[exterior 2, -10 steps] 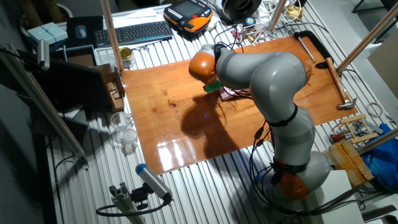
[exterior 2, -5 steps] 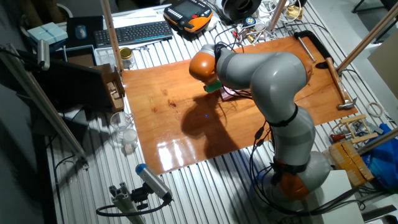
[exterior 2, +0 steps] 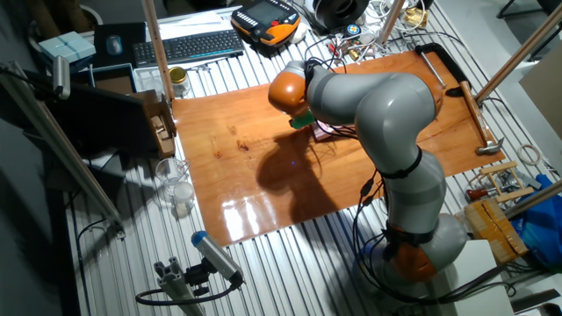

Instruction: Slide the outer casing onto the gift box

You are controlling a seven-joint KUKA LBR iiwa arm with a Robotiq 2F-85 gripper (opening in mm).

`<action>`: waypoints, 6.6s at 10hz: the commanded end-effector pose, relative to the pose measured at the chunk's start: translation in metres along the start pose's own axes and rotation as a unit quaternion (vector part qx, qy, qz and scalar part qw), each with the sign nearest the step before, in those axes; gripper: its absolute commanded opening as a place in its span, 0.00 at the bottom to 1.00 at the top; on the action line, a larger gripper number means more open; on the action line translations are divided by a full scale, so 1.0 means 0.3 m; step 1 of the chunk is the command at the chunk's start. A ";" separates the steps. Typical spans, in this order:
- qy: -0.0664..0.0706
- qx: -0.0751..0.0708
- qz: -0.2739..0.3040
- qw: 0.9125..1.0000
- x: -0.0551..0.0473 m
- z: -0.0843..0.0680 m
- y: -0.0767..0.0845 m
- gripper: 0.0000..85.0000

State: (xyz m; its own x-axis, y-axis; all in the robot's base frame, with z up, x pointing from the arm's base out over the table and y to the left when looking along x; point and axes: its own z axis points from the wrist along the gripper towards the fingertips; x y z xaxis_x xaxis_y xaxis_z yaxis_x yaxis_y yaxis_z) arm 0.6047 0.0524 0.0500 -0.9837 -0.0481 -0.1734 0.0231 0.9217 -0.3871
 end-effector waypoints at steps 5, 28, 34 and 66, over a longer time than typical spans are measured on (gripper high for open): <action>0.002 0.001 -0.003 1.000 -0.002 -0.001 -0.010 0.00; 0.016 -0.002 -0.013 1.000 0.002 -0.033 -0.047 0.00; 0.017 0.002 -0.013 1.000 0.025 0.001 -0.048 0.00; 0.013 0.037 -0.006 0.999 0.057 0.036 -0.048 0.00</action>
State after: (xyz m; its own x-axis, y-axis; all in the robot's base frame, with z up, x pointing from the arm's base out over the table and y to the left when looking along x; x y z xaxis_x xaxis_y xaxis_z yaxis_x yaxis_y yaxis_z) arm 0.5896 0.0340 0.0429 -0.9882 -0.0484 -0.1457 0.0236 0.8897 -0.4559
